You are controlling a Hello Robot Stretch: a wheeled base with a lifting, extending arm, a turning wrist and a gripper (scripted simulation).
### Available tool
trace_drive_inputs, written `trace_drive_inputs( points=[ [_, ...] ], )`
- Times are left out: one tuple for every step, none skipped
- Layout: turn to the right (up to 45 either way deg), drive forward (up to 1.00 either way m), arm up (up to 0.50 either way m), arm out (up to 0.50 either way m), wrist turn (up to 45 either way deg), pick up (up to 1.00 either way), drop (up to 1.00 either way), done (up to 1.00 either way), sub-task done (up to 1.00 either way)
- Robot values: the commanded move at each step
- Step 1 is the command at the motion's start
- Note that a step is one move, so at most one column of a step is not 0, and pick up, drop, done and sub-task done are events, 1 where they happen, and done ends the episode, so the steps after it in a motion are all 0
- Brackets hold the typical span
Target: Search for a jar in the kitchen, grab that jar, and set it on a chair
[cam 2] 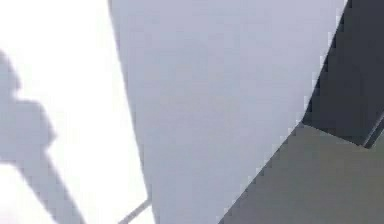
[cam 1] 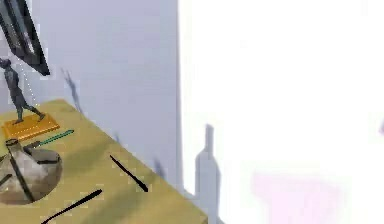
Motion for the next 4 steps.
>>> trace_drive_inputs(
  points=[
    [-45.0,0.00,0.00,0.00,0.0,0.00,0.00,0.00,0.00],
    [-45.0,0.00,0.00,0.00,0.0,0.00,0.00,0.00,0.00],
    [-36.0,0.00,0.00,0.00,0.0,0.00,0.00,0.00,0.00],
    [0.0,0.00,0.50,0.00,0.0,0.00,0.00,0.00,0.00]
  ],
)
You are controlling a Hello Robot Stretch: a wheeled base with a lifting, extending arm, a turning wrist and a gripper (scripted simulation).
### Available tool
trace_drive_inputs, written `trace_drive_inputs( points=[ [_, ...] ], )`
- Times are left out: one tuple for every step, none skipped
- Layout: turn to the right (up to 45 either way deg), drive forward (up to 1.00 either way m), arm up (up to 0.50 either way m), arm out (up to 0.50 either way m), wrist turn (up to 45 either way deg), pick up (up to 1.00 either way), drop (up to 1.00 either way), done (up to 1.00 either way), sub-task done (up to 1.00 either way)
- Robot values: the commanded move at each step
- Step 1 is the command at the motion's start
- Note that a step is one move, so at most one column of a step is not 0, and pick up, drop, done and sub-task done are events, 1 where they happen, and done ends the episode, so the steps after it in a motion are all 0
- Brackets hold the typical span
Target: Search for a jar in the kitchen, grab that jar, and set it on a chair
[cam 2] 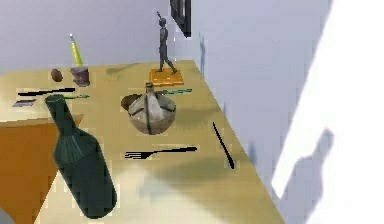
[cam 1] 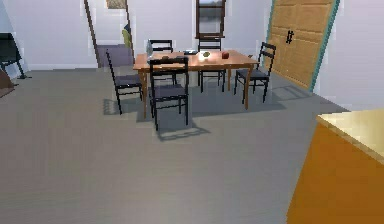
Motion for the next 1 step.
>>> trace_drive_inputs(
  points=[
    [0.0,0.00,0.38,0.00,0.0,0.00,0.00,0.00,0.00]
  ],
)
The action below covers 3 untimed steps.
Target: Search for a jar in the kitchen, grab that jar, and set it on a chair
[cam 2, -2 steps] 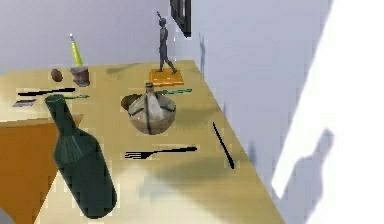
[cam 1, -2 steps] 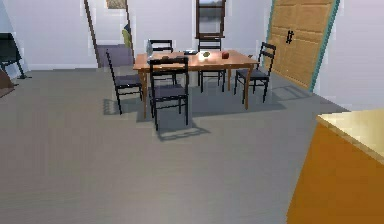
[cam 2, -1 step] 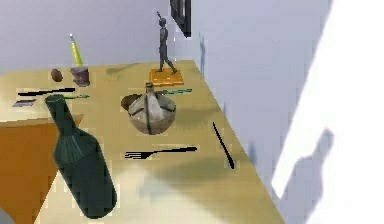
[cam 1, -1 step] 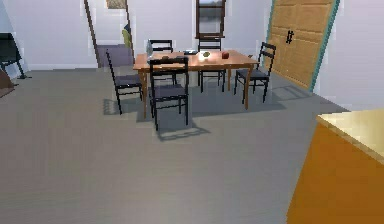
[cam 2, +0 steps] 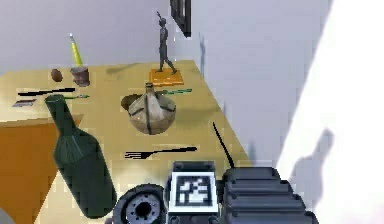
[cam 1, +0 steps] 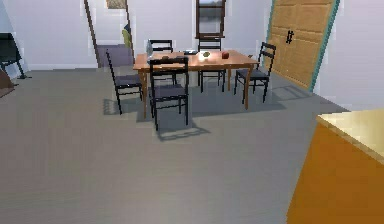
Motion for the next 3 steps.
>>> trace_drive_inputs(
  points=[
    [0.0,0.00,0.00,0.32,0.0,0.00,0.00,0.00,0.00],
    [0.0,0.00,0.00,0.00,45.0,0.00,0.00,0.00,0.00],
    [0.0,0.00,0.00,0.00,45.0,0.00,0.00,0.00,0.00]
  ],
)
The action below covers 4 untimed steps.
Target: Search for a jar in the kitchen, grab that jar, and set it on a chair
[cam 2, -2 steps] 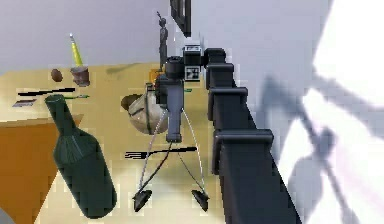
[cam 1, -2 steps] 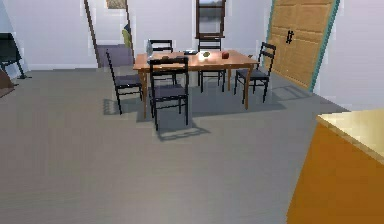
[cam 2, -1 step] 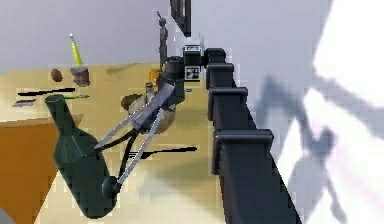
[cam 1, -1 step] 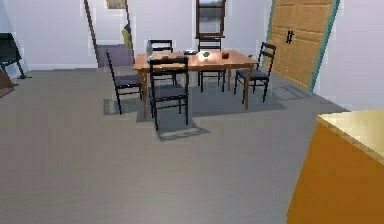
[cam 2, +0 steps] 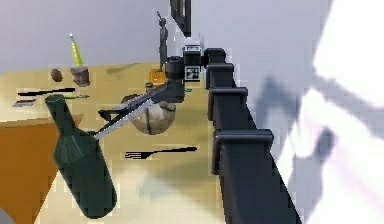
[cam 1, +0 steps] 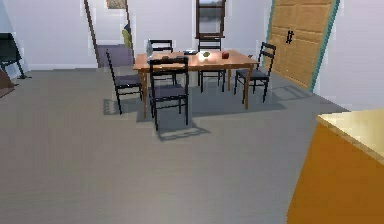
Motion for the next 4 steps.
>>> trace_drive_inputs(
  points=[
    [0.0,0.00,0.00,0.00,45.0,0.00,0.00,0.00,0.00],
    [0.0,0.00,-0.10,0.00,0.0,0.00,0.00,0.00,0.00],
    [0.0,0.00,0.00,0.00,0.0,1.00,0.00,0.00,0.00],
    [0.0,0.00,0.10,0.00,0.0,0.00,0.00,0.00,0.00]
  ],
)
